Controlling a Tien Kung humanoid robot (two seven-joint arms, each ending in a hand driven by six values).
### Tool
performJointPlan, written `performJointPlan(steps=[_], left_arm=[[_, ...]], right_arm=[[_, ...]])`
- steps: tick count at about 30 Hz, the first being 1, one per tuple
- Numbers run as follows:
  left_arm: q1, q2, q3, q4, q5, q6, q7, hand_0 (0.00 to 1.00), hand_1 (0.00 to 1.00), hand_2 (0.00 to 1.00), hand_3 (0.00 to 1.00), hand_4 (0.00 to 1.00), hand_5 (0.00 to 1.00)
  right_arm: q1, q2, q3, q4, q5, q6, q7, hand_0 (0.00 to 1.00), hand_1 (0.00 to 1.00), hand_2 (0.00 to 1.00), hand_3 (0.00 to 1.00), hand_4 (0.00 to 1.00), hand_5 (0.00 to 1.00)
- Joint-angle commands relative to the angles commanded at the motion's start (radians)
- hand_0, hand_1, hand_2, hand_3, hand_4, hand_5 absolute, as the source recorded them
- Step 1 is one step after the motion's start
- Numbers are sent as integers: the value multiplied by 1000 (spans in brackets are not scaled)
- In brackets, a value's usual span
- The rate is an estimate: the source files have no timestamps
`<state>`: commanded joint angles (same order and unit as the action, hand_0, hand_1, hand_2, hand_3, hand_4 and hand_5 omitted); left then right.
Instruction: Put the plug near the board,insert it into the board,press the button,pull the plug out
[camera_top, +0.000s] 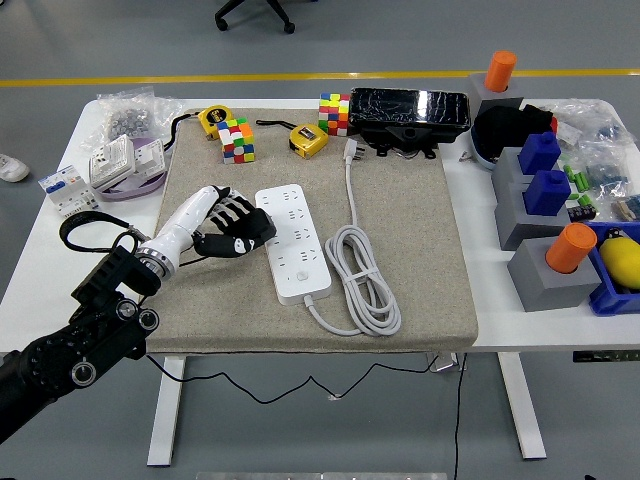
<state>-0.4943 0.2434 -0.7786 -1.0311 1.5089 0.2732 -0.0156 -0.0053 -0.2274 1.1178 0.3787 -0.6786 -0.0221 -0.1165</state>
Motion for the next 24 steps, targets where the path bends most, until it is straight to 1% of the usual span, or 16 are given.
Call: performJointPlan(steps=[5, 19, 24], left_arm=[[-6, 0, 11, 0, -2, -11, -7, 399, 371, 461, 528, 642, 2], [-5, -12, 22, 13, 23, -2, -3, 405, 376, 461, 529, 638, 2], [-7, -14, 24, 17, 31, -6, 3, 405, 376, 461, 529, 638, 2]], right_arm=[[-5, 2, 6, -4, 0, 1, -1, 545, 646, 669, 571, 913, 432], [-8, 3, 8, -2, -2, 1, 0, 544, 646, 668, 572, 913, 432], [-7, 3, 12, -3, -2, 0, 0, 544, 646, 668, 572, 913, 432]])
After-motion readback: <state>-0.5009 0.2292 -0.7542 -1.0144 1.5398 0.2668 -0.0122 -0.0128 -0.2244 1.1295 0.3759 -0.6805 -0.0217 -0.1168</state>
